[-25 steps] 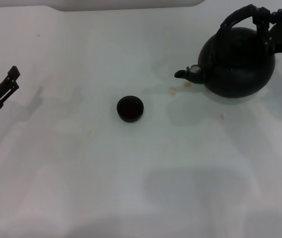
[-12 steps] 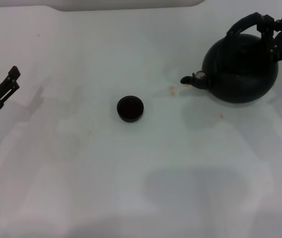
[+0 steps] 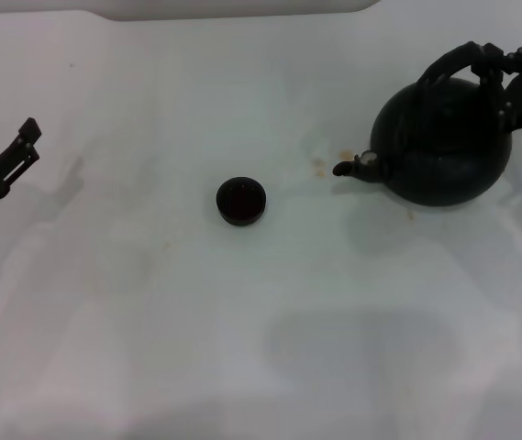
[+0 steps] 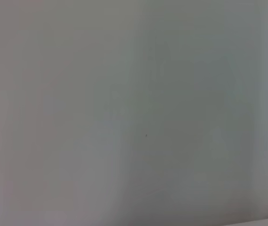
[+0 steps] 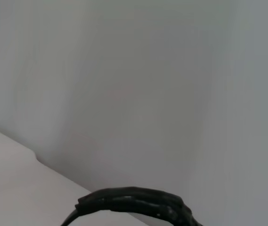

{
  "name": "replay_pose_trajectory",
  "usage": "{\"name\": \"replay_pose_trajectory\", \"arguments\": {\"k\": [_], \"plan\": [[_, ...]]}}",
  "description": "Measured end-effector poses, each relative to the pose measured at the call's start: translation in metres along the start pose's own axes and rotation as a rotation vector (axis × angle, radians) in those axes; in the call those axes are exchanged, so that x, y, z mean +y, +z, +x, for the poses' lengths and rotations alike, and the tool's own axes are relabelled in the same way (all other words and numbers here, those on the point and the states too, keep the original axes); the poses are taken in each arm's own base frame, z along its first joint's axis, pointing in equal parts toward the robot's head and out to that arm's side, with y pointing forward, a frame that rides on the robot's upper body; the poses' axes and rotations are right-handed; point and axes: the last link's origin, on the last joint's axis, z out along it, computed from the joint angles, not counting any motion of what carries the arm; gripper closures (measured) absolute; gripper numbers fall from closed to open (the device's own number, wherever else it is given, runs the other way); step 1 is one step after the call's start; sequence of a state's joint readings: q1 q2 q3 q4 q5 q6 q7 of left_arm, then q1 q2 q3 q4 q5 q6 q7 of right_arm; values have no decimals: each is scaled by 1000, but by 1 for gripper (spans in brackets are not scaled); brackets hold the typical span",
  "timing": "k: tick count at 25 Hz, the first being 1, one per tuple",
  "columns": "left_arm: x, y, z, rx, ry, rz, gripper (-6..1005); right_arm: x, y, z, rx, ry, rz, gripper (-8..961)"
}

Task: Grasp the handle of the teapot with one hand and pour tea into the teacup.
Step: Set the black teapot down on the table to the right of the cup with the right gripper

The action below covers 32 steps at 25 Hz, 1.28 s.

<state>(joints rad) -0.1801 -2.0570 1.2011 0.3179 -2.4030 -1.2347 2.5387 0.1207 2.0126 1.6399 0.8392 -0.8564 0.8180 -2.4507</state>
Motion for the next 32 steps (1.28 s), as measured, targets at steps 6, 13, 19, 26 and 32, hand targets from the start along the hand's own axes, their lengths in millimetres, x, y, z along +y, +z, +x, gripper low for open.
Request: {"name": "replay_pose_trajectory", "arguments": {"k": [6, 13, 19, 26, 32], "plan": [[0, 0, 0, 1, -1, -3, 140, -1, -6, 4, -33, 20, -11, 848], [1, 0, 1, 4, -1, -6, 139, 0, -7, 11, -11, 7, -10, 848], [1, 0, 1, 5, -1, -7, 138, 1, -6, 15, -2, -3, -11, 848], [2, 0, 0, 6, -3, -6, 136, 2, -5, 16, 1, -10, -14, 839], [2, -1, 0, 5, -5, -5, 135, 2, -5, 16, 2, -24, -13, 812]]}}
